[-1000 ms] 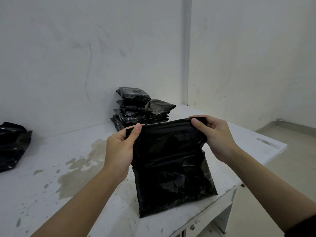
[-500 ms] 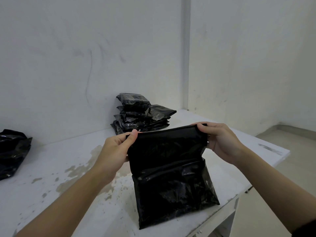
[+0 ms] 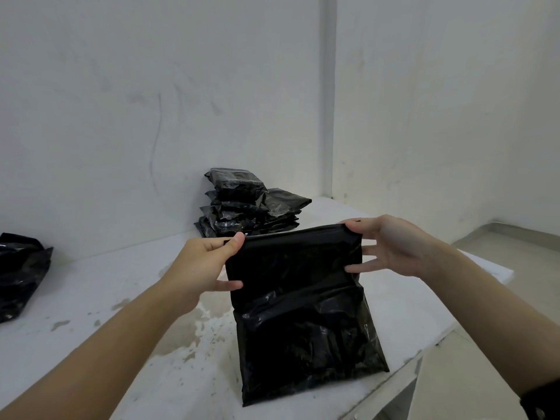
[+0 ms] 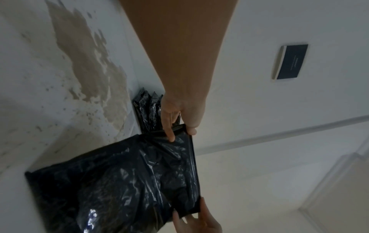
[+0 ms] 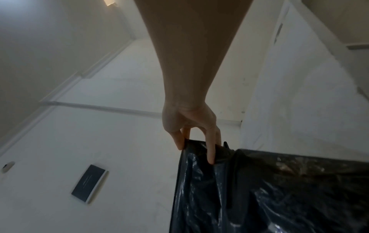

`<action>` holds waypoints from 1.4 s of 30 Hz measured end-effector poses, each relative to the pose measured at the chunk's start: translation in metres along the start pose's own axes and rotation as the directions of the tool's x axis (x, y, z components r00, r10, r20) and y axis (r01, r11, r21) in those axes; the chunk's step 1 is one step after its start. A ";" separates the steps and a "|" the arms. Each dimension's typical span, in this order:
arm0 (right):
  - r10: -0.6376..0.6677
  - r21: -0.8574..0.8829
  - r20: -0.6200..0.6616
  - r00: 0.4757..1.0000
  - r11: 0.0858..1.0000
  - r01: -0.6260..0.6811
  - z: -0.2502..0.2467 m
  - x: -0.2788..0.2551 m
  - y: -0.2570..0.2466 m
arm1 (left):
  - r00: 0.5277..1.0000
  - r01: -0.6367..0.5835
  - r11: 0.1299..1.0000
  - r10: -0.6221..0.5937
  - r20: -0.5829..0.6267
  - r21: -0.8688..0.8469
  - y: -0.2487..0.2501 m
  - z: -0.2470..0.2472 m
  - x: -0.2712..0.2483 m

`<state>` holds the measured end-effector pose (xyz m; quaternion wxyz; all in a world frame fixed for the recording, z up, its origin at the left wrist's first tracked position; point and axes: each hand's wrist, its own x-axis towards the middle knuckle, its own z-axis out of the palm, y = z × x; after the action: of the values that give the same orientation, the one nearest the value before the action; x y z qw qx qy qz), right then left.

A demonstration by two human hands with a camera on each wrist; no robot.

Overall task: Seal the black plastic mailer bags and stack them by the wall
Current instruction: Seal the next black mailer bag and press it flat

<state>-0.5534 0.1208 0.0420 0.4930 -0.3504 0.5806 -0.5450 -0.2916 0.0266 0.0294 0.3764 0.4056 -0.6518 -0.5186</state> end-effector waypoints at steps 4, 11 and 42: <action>0.064 0.137 -0.004 0.998 0.989 -0.063 0.003 0.004 0.007 | 0.995 0.104 0.980 -0.103 0.014 -0.172 -0.007 0.002 0.005; 0.088 0.141 -0.002 0.996 0.986 -0.087 0.005 0.009 0.020 | 0.981 0.188 0.963 -0.192 -0.006 -0.193 -0.017 0.009 0.004; -0.117 0.309 -0.436 0.892 0.912 0.270 -0.031 -0.005 0.083 | 0.977 0.191 0.955 -0.163 0.138 -0.228 -0.049 0.096 -0.016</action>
<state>-0.5709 0.1479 -0.0410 0.3588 -0.1893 0.5219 -0.7504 -0.3666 0.0705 -0.0367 0.3357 0.3826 -0.5663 -0.6483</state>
